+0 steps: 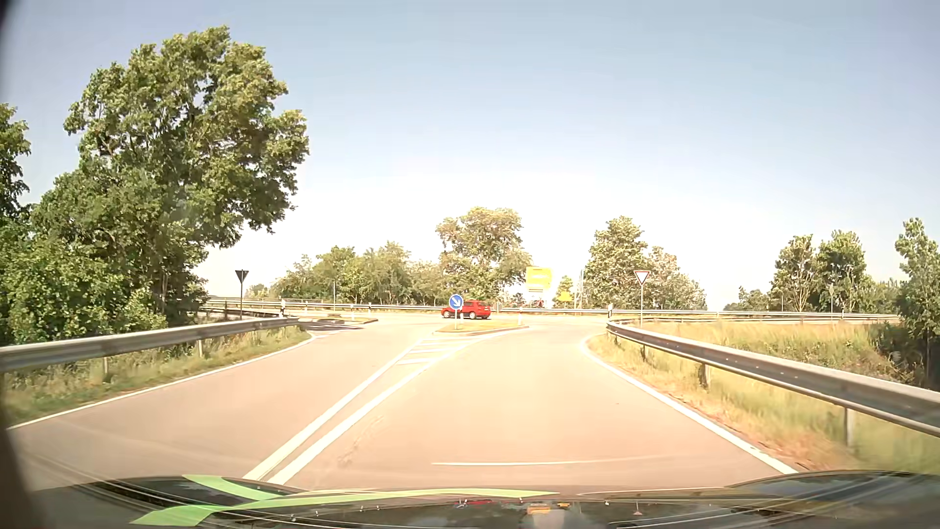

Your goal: Follow the waypoints while adhering to traffic rules and regulations

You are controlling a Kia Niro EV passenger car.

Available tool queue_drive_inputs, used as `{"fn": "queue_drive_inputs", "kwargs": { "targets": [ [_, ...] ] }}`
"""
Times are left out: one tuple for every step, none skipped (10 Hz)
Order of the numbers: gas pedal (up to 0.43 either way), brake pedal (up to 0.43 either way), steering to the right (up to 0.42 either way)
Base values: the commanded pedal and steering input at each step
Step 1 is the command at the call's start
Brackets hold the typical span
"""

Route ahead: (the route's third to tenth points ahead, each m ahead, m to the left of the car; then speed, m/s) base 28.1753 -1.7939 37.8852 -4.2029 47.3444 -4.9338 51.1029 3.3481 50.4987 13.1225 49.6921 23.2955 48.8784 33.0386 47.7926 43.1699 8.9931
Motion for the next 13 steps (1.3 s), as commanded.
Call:
{"fn": "queue_drive_inputs", "kwargs": {
  "targets": [
    [0.000, 0.000, 0.003],
    [0.000, 0.000, 0.002],
    [0.000, 0.000, 0.002],
    [0.000, 0.000, 0.002],
    [0.000, 0.000, 0.003],
    [0.000, 0.000, 0.003],
    [0.000, 0.000, 0.004],
    [0.000, 0.000, 0.008],
    [0.000, 0.000, 0.015],
    [0.000, 0.000, 0.021],
    [0.000, 0.000, 0.023],
    [0.000, 0.000, 0.023],
    [0.000, 0.000, 0.023]
  ]
}}
